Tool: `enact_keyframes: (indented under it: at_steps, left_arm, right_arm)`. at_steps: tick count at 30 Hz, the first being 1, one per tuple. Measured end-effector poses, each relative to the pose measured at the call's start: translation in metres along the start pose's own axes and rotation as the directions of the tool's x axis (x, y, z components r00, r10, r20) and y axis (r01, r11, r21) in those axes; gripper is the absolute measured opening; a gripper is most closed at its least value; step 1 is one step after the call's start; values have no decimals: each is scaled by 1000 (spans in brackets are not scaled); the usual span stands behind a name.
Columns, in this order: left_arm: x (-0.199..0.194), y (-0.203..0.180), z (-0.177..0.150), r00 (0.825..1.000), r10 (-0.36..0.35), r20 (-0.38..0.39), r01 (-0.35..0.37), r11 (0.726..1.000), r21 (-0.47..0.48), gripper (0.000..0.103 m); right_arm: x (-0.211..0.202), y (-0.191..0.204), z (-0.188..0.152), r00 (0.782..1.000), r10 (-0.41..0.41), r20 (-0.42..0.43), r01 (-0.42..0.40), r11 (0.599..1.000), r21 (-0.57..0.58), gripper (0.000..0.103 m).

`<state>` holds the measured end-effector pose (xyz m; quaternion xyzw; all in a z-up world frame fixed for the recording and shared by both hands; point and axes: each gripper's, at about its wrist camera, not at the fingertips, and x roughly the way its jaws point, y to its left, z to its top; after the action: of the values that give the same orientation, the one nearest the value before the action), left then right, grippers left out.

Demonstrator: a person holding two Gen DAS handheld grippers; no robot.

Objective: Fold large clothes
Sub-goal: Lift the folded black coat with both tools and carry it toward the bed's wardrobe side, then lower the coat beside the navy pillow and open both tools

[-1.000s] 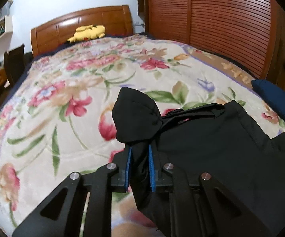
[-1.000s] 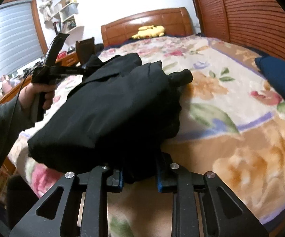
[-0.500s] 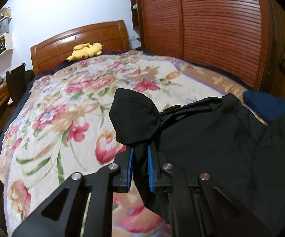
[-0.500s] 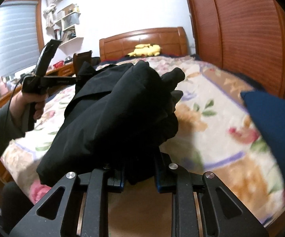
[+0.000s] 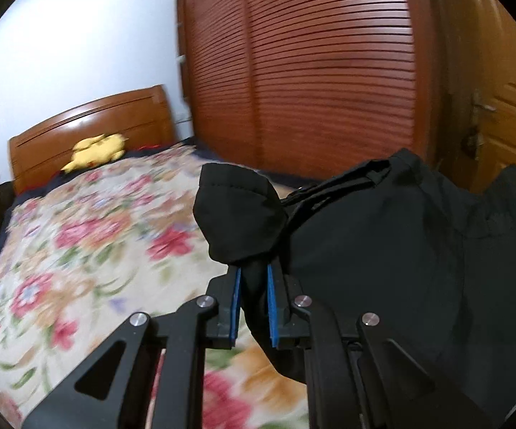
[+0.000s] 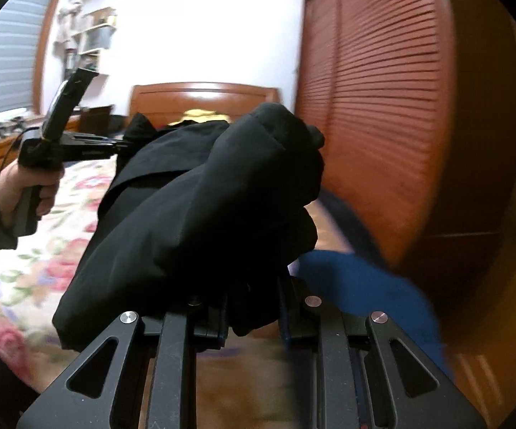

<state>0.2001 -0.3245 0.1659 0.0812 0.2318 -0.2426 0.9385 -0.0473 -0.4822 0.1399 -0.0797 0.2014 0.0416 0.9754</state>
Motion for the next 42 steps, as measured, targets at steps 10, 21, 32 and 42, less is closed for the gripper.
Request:
enact_keyframes:
  at_steps: [10, 21, 32, 42]
  left_arm:
    - [71, -136, 34, 989, -146, -9, 146, 986, 86, 9]
    - [110, -183, 5, 984, -103, -144, 127, 978, 167, 18]
    - [60, -151, -31, 977, -165, -135, 184, 973, 139, 37]
    - [28, -129, -76, 961, -226, -161, 244, 964, 103, 42]
  right_arm:
    - [-27, -114, -38, 973, -224, -60, 226, 974, 33, 19]
    - [2, -172, -119, 937, -270, -221, 308, 937, 164, 21]
    - [-44, -168, -91, 920, -367, -137, 388, 904, 179, 67]
    - [-55, -123, -51, 917, -398, -18, 397, 910, 121, 67]
